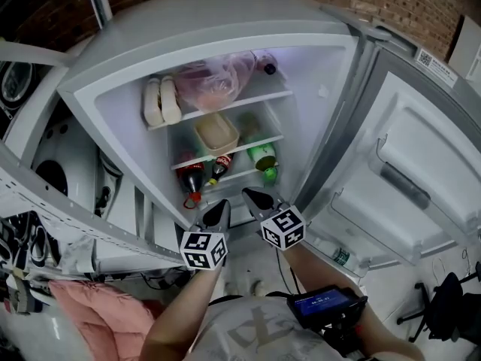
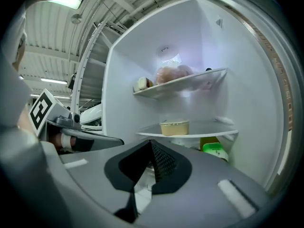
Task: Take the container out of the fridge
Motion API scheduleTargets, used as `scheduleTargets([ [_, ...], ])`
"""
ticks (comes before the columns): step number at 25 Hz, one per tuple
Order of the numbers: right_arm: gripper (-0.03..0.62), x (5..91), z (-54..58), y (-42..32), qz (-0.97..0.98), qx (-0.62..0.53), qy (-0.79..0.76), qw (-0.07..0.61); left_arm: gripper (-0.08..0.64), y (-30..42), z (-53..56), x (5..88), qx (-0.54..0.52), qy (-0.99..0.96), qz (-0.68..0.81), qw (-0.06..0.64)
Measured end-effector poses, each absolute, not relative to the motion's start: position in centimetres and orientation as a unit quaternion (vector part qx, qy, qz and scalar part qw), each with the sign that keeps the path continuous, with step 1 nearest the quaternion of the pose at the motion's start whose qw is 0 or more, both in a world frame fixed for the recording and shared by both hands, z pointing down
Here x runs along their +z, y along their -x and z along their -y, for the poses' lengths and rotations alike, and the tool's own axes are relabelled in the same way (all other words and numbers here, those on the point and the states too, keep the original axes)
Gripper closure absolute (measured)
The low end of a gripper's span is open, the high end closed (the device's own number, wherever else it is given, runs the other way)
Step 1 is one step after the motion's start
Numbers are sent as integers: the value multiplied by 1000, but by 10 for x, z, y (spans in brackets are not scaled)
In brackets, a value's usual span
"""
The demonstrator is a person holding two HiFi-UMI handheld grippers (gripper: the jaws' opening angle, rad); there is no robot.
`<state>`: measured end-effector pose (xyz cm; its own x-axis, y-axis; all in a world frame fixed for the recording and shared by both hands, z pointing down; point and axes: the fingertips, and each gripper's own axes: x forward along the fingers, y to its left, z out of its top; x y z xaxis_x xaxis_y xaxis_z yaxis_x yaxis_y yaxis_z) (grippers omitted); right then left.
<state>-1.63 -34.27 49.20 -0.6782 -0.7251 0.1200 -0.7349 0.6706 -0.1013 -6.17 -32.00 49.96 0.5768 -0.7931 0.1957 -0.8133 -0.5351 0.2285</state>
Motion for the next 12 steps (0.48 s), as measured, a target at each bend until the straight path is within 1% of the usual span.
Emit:
scheduleTargets([
  [4, 586, 483, 362, 16, 909, 70, -409, 31, 560, 69, 347, 490, 27, -870, 472, 139],
  [12, 586, 469, 408, 15, 900, 78, -428, 18, 560, 76, 391, 485, 30, -860, 489, 143],
])
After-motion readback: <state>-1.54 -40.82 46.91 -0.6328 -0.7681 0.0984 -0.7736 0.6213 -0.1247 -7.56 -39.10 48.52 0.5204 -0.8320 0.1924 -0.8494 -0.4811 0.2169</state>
